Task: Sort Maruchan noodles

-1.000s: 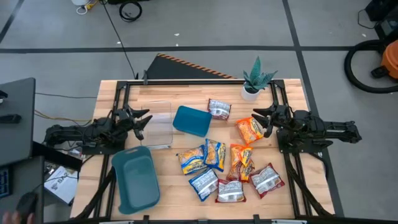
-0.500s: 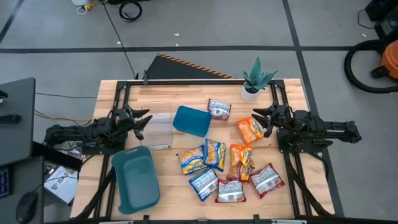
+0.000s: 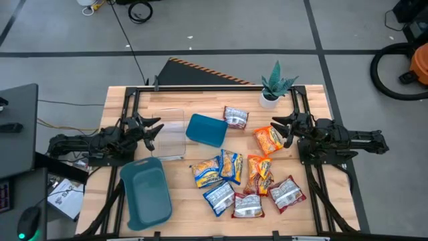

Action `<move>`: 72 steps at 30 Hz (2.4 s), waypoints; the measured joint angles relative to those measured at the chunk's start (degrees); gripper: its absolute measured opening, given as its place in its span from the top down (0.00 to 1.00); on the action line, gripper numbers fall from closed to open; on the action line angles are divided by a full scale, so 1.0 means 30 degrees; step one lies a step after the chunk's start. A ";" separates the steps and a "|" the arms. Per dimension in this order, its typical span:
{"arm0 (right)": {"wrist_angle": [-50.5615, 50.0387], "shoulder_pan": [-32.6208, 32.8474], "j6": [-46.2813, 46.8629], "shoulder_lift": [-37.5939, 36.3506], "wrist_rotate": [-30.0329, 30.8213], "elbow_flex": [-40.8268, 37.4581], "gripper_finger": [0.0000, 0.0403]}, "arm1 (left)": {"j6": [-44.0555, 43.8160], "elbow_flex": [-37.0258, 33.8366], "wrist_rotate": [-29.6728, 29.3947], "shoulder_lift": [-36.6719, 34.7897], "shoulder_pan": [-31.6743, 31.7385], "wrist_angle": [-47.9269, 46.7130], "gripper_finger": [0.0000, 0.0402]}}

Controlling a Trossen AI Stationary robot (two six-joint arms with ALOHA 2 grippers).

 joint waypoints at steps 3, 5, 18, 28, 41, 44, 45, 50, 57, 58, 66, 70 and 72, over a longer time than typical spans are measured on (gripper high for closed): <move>-0.0002 0.0004 0.0000 -0.0002 0.0003 0.0002 0.64 | -0.0273 -0.0007 0.0007 0.0000 0.0000 0.0000 0.57; 0.0003 0.0005 0.0000 0.0004 0.0003 -0.0001 0.64 | -0.0740 -0.0003 0.0007 0.0007 0.0000 0.0085 0.57; 0.0036 0.0003 0.0000 0.0004 -0.0004 -0.0001 0.64 | -0.3982 -0.0007 0.7934 0.0000 -0.0015 0.0736 0.57; 0.0935 0.0004 0.0642 0.0004 -0.0004 0.0001 0.64 | -0.6942 -0.0007 0.7593 0.0007 -0.0015 0.0921 0.57; 0.1599 -0.0001 0.3862 0.0010 -0.0084 0.0001 0.64 | -0.8608 0.1321 0.8070 0.1238 -0.0007 0.0252 0.57; 0.1607 -0.0001 0.3772 0.0099 -0.0771 -0.0001 0.64 | -0.8257 0.2538 0.8196 0.3039 -0.0007 -0.1186 0.57; 0.1674 0.0006 0.3546 0.0099 -0.0931 0.0005 0.64 | -0.7915 0.2938 0.8174 0.3746 -0.0007 -0.1521 0.57; 0.1759 -0.0001 0.2660 0.0212 -0.0454 0.0006 0.64 | -0.5353 0.5196 0.6884 0.7459 0.0067 -0.1459 0.57; 0.3374 -0.0072 0.0882 0.1731 0.0276 -0.0001 0.64 | -0.3147 0.9243 0.7676 1.2448 0.1070 -0.3209 0.57; 0.4105 -0.0133 0.0587 0.2040 0.0150 0.0000 0.64 | -0.3017 0.9774 0.7959 1.3095 0.1212 -0.3523 0.57; 0.8032 -0.0388 -0.1604 0.4568 -0.1886 0.0593 0.64 | -0.1595 1.3450 0.8546 1.7174 0.1255 -0.6534 0.57; 0.8047 -0.0388 -0.2527 0.6202 -0.1927 0.1644 0.64 | -0.1654 1.4926 0.8545 1.8714 0.0610 -0.8255 0.57; 0.8057 -0.0388 -0.2955 0.7015 -0.1927 0.2056 0.64 | -0.1668 1.5458 0.8552 1.9437 0.0229 -0.8763 0.57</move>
